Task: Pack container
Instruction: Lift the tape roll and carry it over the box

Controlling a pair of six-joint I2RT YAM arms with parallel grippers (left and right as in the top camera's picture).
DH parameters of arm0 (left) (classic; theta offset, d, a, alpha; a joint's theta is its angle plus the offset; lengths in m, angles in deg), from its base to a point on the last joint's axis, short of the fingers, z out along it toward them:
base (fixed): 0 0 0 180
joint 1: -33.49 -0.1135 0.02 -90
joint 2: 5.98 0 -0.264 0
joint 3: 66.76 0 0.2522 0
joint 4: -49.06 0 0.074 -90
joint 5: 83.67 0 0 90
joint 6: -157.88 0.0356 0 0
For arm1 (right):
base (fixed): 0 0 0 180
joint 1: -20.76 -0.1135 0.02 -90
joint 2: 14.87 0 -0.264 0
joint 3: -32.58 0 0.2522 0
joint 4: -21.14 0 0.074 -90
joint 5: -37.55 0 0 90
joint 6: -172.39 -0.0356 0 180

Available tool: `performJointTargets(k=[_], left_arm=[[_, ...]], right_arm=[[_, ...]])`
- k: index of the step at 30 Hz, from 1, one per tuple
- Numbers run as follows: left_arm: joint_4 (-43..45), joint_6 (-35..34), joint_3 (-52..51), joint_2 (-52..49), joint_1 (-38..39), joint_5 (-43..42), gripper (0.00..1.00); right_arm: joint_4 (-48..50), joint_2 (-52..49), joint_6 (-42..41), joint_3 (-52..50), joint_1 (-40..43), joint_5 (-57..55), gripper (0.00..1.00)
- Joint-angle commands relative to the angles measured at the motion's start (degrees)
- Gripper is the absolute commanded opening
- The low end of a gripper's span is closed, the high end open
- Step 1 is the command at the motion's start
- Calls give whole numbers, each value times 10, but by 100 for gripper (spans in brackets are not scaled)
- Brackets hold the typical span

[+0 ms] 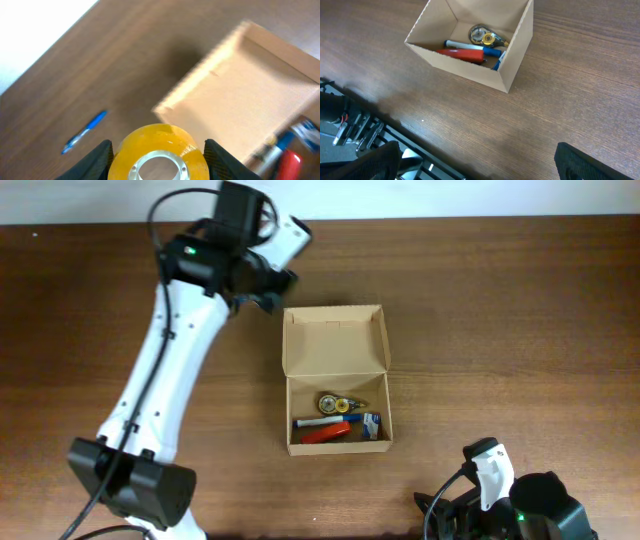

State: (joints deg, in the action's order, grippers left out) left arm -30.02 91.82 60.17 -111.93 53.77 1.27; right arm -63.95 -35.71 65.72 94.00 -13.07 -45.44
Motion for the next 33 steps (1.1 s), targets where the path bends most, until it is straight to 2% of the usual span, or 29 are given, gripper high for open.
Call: performJointTargets(k=[1,6,11,17,26,33], left_arm=[[-15,26,3,2,35,2,40],[-24,30,-3,2,90,-3,40],[-16,40,-67,2,139,-5,38],[-9,40,-137,2,167,-53,38],[-8,67,-195,2,224,-52,38],[-6,88,-207,2,228,-54,38]], right_arm=[[2,-3,2,-2,-5,3,99],[2,-3,2,-2,-5,3,99],[2,-3,2,-2,-5,3,99],[2,-3,2,-2,-5,3,99],[2,-3,2,-2,-5,3,99],[2,-3,2,-2,-5,3,99]])
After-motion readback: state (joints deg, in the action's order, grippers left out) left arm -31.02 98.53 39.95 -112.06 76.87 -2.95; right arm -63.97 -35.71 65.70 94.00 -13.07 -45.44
